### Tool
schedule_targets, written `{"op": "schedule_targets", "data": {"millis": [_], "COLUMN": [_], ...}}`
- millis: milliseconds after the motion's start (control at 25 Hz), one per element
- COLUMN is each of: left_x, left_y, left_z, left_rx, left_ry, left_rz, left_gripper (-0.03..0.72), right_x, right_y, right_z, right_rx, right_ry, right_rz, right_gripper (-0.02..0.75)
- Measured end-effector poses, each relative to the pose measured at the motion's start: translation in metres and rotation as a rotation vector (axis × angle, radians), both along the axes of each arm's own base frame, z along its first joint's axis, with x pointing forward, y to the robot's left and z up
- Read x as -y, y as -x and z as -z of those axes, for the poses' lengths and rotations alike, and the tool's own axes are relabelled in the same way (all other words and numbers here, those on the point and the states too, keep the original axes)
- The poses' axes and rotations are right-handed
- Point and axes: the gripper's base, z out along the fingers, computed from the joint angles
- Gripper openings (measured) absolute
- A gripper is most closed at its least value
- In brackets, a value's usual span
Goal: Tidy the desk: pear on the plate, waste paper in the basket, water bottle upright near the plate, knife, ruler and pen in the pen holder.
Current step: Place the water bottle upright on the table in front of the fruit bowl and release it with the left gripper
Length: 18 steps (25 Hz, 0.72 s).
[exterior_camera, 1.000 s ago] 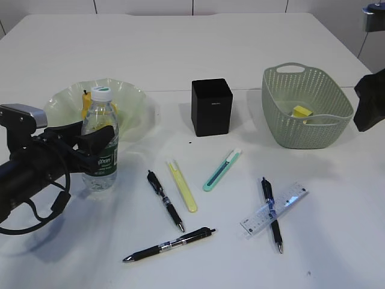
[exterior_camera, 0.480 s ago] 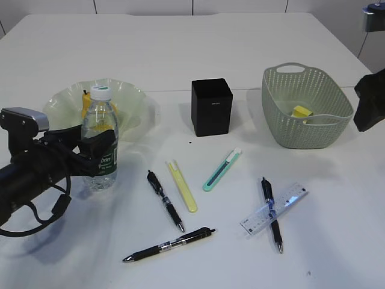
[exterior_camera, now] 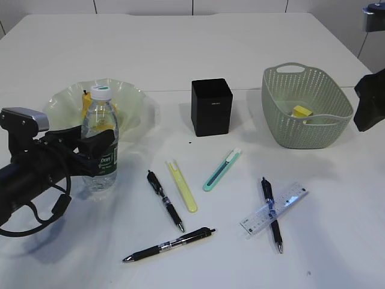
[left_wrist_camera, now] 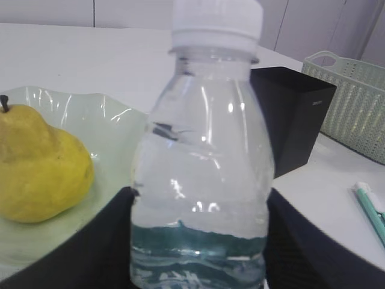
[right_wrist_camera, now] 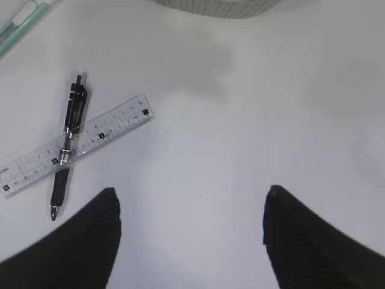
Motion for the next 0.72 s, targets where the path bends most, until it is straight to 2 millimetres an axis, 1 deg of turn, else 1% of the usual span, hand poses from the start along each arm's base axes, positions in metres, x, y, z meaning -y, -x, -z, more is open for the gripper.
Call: {"op": "schedule_targets", "data": {"millis": [80, 200, 360, 720], "left_x": [0.0001, 0.0000, -0.0005, -0.0001], "left_y": [0.0001, 0.0006, 0.0035, 0.0043], "left_z": [0.0000, 0.0003, 0.0008, 0.0007], "left_rx": [0.000, -0.002, -0.010, 0.007], "left_ry": [0.000, -0.001, -0.002, -0.034], "left_rz": [0.002, 0.002, 0.002, 0.009], "left_gripper": [0.372, 0.343, 0.326, 0.323], "right_x": [0.0000, 0.0000, 0.0002, 0.0002], "right_y": [0.0000, 0.0000, 0.0000, 0.0000], "right_z": [0.0000, 0.0000, 0.0000, 0.0000], "right_rx": [0.000, 0.000, 0.000, 0.000], "right_ry": [0.000, 0.000, 0.002, 0.003], "right_rz": [0.000, 0.000, 0.000, -0.002], "right_gripper": [0.547, 0.547, 0.547, 0.547]}}
